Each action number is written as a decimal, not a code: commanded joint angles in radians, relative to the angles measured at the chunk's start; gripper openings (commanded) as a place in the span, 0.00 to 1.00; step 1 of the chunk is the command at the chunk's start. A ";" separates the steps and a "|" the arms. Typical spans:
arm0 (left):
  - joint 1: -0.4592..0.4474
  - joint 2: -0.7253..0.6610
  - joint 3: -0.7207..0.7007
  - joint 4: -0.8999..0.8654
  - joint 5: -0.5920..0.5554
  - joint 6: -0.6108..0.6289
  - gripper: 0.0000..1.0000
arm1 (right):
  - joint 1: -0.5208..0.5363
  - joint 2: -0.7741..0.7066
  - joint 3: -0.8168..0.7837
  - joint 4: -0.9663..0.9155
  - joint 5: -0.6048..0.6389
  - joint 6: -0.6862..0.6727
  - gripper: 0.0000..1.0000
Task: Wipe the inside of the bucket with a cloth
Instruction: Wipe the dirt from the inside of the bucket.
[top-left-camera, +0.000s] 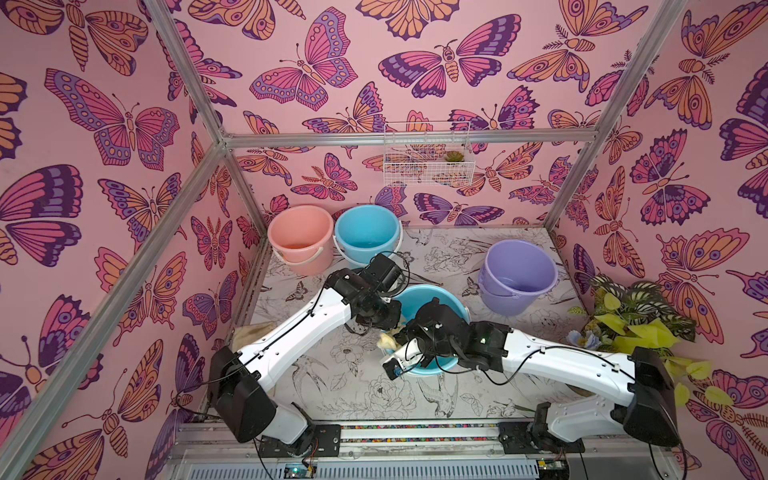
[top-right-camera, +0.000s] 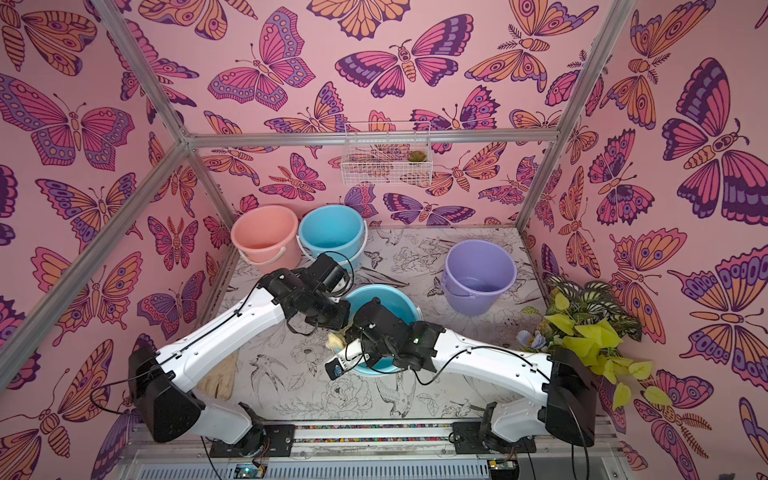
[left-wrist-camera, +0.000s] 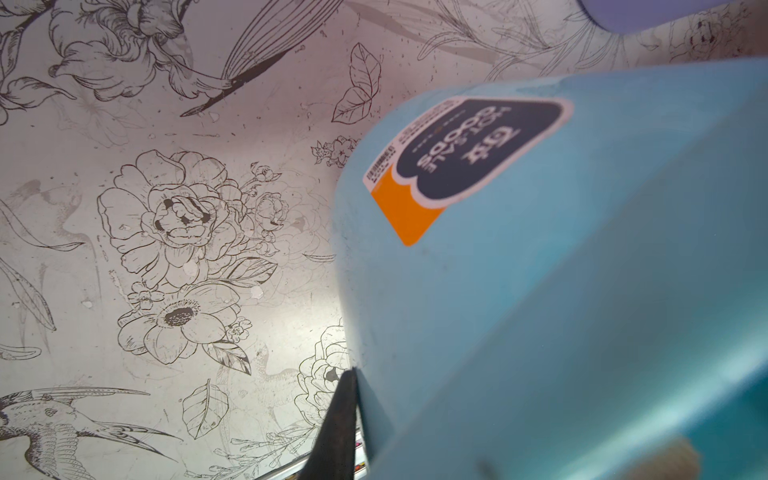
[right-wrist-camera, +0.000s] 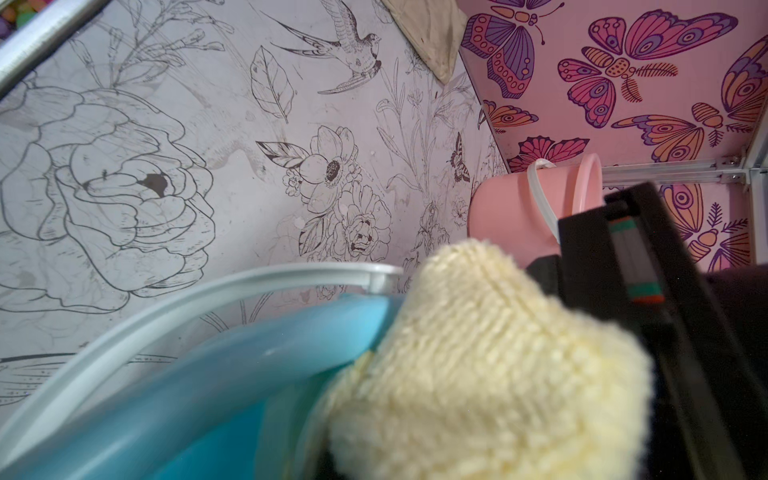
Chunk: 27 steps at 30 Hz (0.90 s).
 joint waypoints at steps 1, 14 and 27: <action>-0.010 -0.030 0.015 0.092 0.067 -0.037 0.00 | -0.049 -0.006 0.048 -0.030 -0.097 -0.090 0.00; -0.010 -0.032 0.011 0.091 0.082 -0.032 0.00 | -0.207 -0.018 0.080 -0.012 -0.078 -0.369 0.00; -0.016 -0.024 0.020 0.092 0.091 -0.030 0.00 | -0.226 0.045 0.081 0.213 -0.049 -0.456 0.00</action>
